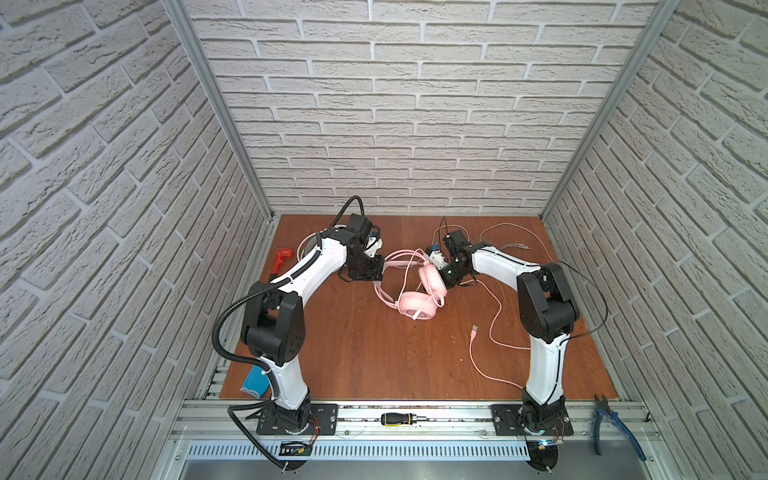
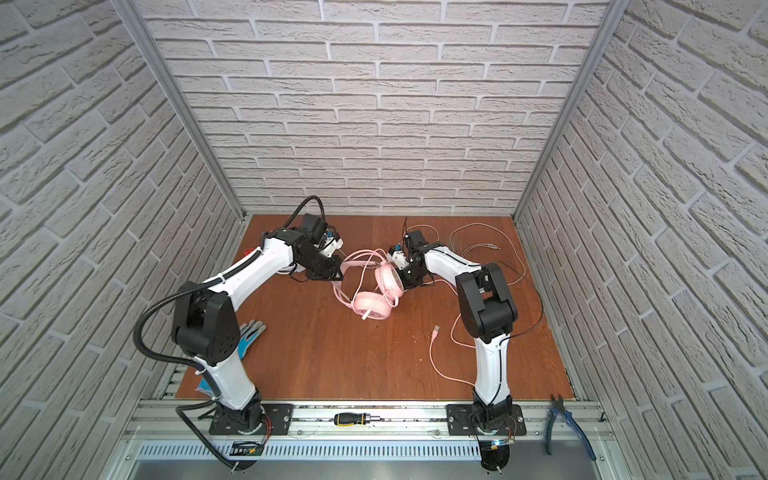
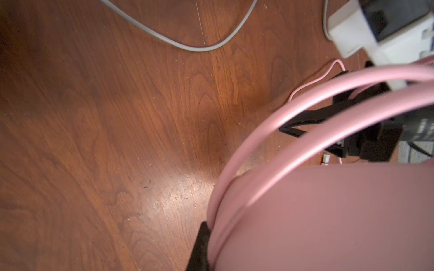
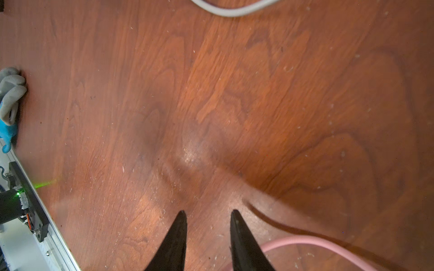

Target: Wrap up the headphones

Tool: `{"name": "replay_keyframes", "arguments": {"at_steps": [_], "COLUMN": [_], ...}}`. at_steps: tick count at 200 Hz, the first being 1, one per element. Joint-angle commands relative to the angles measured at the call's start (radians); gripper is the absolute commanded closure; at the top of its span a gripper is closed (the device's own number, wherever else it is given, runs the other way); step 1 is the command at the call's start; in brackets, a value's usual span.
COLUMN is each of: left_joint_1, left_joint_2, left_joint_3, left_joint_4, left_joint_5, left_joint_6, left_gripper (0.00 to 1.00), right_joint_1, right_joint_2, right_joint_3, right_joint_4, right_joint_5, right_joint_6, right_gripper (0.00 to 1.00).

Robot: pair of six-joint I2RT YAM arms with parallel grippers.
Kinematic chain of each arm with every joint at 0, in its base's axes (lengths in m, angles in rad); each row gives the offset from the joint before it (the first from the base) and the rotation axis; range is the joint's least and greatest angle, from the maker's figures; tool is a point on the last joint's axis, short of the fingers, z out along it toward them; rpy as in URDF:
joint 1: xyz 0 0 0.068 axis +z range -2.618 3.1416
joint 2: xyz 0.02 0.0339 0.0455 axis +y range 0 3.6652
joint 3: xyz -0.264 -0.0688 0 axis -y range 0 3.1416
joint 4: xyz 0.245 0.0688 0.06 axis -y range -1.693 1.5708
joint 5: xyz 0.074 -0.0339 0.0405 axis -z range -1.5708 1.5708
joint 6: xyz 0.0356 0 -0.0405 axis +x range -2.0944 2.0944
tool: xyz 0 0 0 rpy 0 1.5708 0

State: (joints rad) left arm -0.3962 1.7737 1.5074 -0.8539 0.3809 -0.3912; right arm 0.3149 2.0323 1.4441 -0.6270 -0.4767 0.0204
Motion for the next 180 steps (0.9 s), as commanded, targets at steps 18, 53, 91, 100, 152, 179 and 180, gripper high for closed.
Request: {"name": "replay_keyframes", "arguments": {"at_steps": [18, 53, 91, 100, 152, 179, 180], "left_joint_1": [0.016, 0.035, 0.052, 0.058, 0.090, 0.102, 0.103], "left_joint_2": [-0.074, -0.092, -0.111, -0.118, -0.131, -0.137, -0.137], "left_joint_3": [0.007, -0.004, -0.013, -0.019, -0.011, -0.002, -0.001], "left_joint_4": [0.059, 0.088, 0.104, 0.115, 0.139, 0.150, 0.151], "left_joint_5": [0.090, 0.098, 0.092, 0.096, 0.081, 0.053, 0.052], "left_joint_6": [-0.040, -0.062, -0.084, -0.091, -0.133, -0.154, -0.155], "left_gripper": [1.00, 1.00, 1.00, 1.00, 1.00, 1.00, 1.00], "right_joint_1": [-0.008, -0.007, -0.007, -0.007, -0.006, -0.007, -0.007], "right_joint_2": [-0.005, 0.024, 0.081, 0.079, 0.062, 0.042, 0.041], "right_joint_3": [-0.018, -0.016, 0.020, 0.014, -0.042, -0.085, -0.087], "right_joint_4": [0.046, 0.051, 0.018, 0.023, 0.041, 0.043, 0.044], "right_joint_5": [-0.019, -0.025, -0.041, -0.039, -0.046, -0.043, -0.043], "right_joint_6": [0.018, 0.020, 0.006, 0.008, 0.021, 0.019, 0.018], "right_gripper": [0.66, 0.65, 0.65, 0.66, 0.65, 0.65, 0.65]}}
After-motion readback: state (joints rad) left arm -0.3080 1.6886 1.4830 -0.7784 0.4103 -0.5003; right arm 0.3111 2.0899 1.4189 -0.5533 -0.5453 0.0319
